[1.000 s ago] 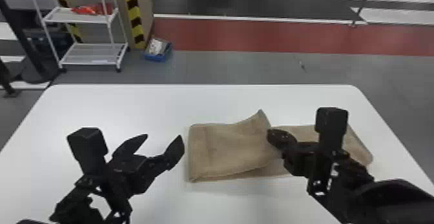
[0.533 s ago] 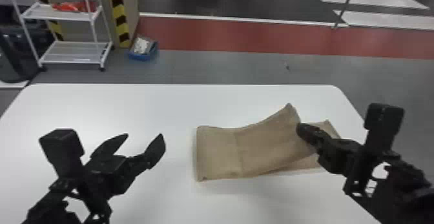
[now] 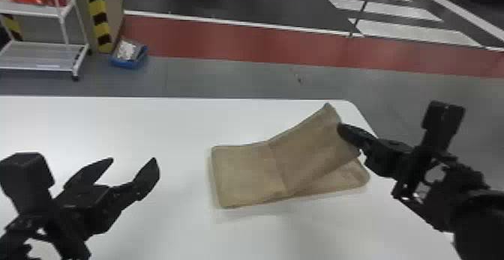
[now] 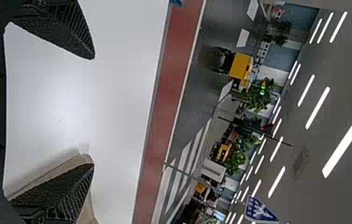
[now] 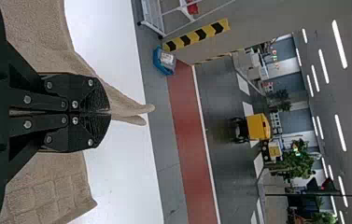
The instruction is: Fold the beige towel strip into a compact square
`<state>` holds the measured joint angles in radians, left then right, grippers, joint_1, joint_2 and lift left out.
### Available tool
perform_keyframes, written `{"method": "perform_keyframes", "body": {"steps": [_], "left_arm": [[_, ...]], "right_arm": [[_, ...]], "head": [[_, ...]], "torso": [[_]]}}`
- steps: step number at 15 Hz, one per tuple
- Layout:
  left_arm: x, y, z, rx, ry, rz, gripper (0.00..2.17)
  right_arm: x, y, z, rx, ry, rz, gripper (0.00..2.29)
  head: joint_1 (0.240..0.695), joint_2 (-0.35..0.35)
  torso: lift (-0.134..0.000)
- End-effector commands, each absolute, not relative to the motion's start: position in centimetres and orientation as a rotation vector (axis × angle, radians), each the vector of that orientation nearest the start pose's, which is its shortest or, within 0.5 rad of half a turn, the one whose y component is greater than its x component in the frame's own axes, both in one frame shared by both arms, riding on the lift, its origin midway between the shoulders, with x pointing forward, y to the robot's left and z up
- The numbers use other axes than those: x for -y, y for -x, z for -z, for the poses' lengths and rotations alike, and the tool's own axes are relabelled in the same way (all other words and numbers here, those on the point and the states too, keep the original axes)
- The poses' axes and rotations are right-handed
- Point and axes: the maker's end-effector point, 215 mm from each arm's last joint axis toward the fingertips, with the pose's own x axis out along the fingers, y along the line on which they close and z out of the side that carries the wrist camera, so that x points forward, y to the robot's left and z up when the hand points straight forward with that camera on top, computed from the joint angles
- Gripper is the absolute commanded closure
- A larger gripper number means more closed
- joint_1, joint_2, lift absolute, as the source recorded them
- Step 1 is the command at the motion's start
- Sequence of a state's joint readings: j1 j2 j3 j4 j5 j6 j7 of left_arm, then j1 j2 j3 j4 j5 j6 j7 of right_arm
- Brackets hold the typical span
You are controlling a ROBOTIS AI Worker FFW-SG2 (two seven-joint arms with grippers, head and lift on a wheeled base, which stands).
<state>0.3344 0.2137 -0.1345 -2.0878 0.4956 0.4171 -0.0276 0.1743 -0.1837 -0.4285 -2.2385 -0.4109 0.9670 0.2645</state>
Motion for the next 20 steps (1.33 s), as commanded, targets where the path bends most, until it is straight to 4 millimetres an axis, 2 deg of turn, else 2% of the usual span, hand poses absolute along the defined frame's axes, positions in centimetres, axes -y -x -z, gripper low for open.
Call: {"method": "perform_keyframes", "body": {"steps": [1,4,9,11,13,14,15,16,17,18,20], "left_arm": [[-12.5,-46.5,36.6,-0.300,0.300,0.343,0.06],[-12.5,-46.4,36.8,-0.304,0.301,0.342,0.06],[-11.6,-46.0,37.1,-0.313,0.297,0.357,0.06],[-11.8,-45.7,37.4,-0.318,0.298,0.354,0.06],[-11.9,-45.4,37.7,-0.323,0.297,0.353,0.06],[-11.9,-45.4,37.6,-0.323,0.299,0.354,0.06],[-11.8,-45.4,37.5,-0.320,0.298,0.357,0.06],[-11.6,-45.3,37.5,-0.320,0.296,0.360,0.06],[-11.7,-45.4,37.3,-0.318,0.297,0.361,0.06],[-11.8,-45.4,37.4,-0.318,0.294,0.360,0.06],[-12.0,-45.4,37.5,-0.321,0.291,0.357,0.06]], "right_arm": [[36.4,-49.2,30.3,-0.367,-0.193,-0.097,1.15],[38.9,-48.7,33.1,-0.401,-0.224,-0.071,1.15],[43.1,-49.7,33.1,-0.385,-0.198,-0.031,1.15],[43.6,-50.0,34.7,-0.406,-0.207,-0.034,1.15],[44.1,-49.9,37.2,-0.441,-0.201,-0.022,1.14],[44.4,-49.7,38.6,-0.465,-0.197,-0.011,1.03],[44.9,-49.6,39.6,-0.472,-0.185,0.008,0.72],[46.1,-49.4,40.4,-0.477,-0.147,0.041,0.65],[47.0,-49.1,41.3,-0.488,-0.126,0.070,0.35],[47.5,-49.1,41.0,-0.466,-0.122,0.084,0.13],[49.0,-48.2,39.9,-0.409,-0.124,0.111,0.06]], "head": [[0.695,-0.253],[0.695,-0.275],[0.695,-0.329],[0.695,-0.345],[0.695,-0.350],[0.695,-0.350],[0.695,-0.350],[0.695,-0.350],[0.695,-0.350],[0.695,-0.350],[0.695,-0.350]], "torso": [[-0.124],[-0.124],[-0.124],[-0.124],[-0.124],[-0.124],[-0.124],[-0.124],[-0.124],[-0.124],[-0.124]]}}
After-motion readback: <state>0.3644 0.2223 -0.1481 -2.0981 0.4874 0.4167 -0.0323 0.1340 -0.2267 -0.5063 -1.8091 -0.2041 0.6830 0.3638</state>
